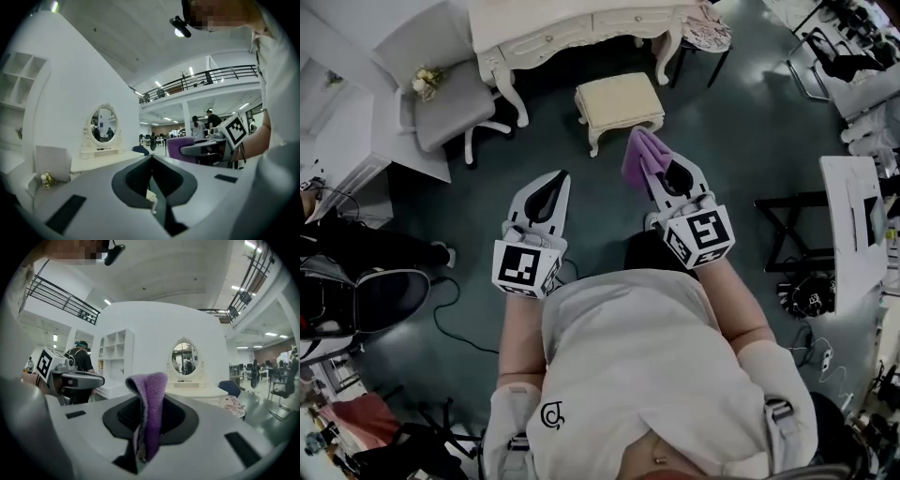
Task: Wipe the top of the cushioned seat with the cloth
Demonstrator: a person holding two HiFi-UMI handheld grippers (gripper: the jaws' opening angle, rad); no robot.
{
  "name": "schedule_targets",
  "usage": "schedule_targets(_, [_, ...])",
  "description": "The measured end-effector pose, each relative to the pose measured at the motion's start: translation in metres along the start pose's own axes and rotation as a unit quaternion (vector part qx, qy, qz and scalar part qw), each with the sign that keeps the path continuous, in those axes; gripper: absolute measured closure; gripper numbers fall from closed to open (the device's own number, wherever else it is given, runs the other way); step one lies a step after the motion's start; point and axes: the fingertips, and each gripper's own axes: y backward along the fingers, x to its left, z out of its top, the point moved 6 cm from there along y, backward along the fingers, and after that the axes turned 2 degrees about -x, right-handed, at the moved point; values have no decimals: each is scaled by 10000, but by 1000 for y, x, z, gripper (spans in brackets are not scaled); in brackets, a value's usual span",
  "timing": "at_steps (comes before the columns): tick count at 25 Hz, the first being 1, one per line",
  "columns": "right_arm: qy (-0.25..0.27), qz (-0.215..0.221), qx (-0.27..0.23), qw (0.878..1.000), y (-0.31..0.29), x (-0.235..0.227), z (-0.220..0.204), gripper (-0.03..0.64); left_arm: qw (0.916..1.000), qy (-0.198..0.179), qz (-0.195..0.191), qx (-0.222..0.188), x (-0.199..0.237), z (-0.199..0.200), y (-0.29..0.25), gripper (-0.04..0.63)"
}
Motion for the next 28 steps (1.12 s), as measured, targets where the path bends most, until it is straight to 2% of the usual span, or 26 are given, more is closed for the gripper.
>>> schedule_targets(8, [17, 930, 204, 9955, -69, -148, -9, 532, 9960, 10, 890, 29, -17, 1, -140, 581])
schedule_targets(13, [75, 1417, 396, 9891, -112, -215, -10, 532, 9916, 57, 1282, 160, -18, 2, -208, 581])
schedule_targets(20, [-229, 1635, 669, 9840, -182, -260, -29, 529, 9833, 333, 1727, 471, 15, -14, -251, 581])
schedule_targets(25, [-44, 1742, 931, 9803, -237, -262, -62, 529, 9769, 737, 1941, 507, 64, -45, -265, 581])
schedule_targets(28, [-107, 1759, 1138, 9778, -278, -264, -78, 529, 9774, 828, 1884, 490, 100, -58, -284, 581])
